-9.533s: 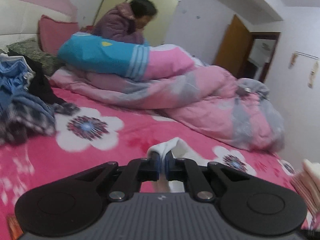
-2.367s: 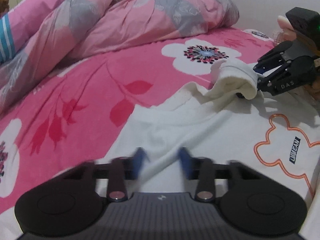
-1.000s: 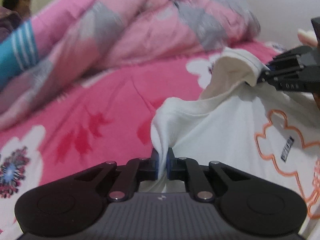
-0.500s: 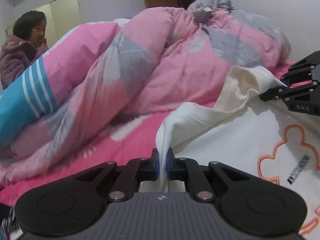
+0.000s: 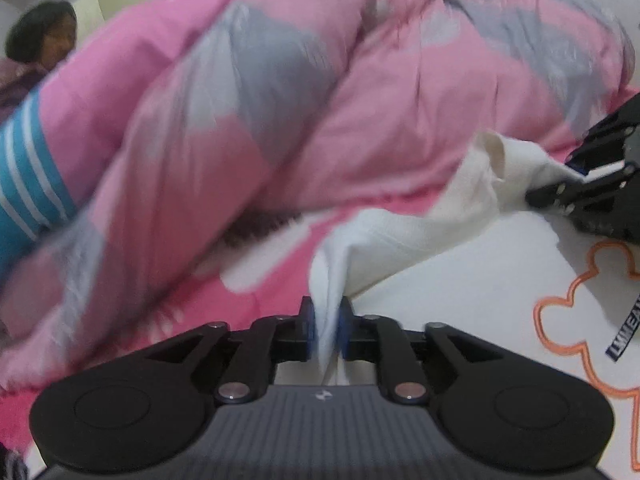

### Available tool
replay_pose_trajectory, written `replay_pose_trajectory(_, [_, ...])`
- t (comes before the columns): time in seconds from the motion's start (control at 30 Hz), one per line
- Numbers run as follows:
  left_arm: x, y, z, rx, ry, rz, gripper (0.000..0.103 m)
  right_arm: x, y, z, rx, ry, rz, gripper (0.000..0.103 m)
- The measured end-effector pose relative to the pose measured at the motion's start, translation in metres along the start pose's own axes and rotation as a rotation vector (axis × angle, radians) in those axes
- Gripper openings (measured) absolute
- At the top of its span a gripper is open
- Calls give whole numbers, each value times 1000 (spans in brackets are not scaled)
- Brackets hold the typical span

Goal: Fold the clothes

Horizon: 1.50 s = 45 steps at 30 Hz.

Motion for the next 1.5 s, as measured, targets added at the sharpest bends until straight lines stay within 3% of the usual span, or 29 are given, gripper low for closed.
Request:
replay_pose_trajectory(0.03, [-1,-5,0,21,0,1,49,3,-8,7,31,16,3,10])
replay_pose_trajectory(0.07, [0,-7,-4,30,4,2,60,3,-12,8,48,27,14,11])
replay_pose_trajectory(0.23, [13,0,-61,20,-4,-44,71,-17,-10,-38,52,83,127,56])
replay_pose_trajectory(0.4, [24,13,-161,-38,-13,-158,86,-58,-53,-144,0,168,353,84])
replay_pose_trajectory(0.53, [0,12,-242,-69,-76,-212,90,-92,-89,-230,-40,238,540,92])
replay_pose_trajectory(0.7, [-55,-21,-306,-59,-245,-330,91,-131,-139,-328,-70,326,780,95])
replay_pose_trajectory(0.8, [-88,-60,-326,-49,-310,-406,89,-119,-198,-319,39,406,984,95])
replay_pose_trajectory(0.9, [-115,-101,-334,-65,-318,-435,77,-102,-251,-289,172,426,1192,95])
replay_pose_trajectory(0.97, [-125,-126,-336,-65,-305,-453,70,-99,-266,-275,182,418,1271,95])
replay_pose_trajectory(1.03, [-131,-148,-332,-47,-300,-453,66,-102,-261,-267,124,403,1302,95])
replay_pose_trajectory(1.17, [-135,-182,-321,5,-297,-480,60,-109,-246,-239,86,303,1302,93])
replay_pose_trajectory(1.2, [-136,-189,-318,14,-300,-485,60,-111,-243,-232,84,272,1287,84])
replay_pose_trajectory(1.23, [-136,-193,-317,10,-307,-483,60,-112,-239,-225,84,238,1258,54])
replay_pose_trajectory(1.3, [-133,-197,-316,-12,-322,-485,60,-116,-231,-212,100,206,1216,14])
replay_pose_trajectory(1.4, [-125,-200,-312,-21,-369,-534,62,-132,-212,-199,96,239,1182,9])
replay_pose_trajectory(1.5, [-119,-202,-309,-27,-415,-588,62,-167,-161,-191,4,218,1102,8])
Point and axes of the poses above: each gripper's, at about its wrist camera, not at the fingertips, and z roughly the way its jaws point, x to its left, y to its top, the point moved 10 cm from there along z, roughly the way its jaws point, and after that the axes turned 1 degree about z, right-handed, at the moved point
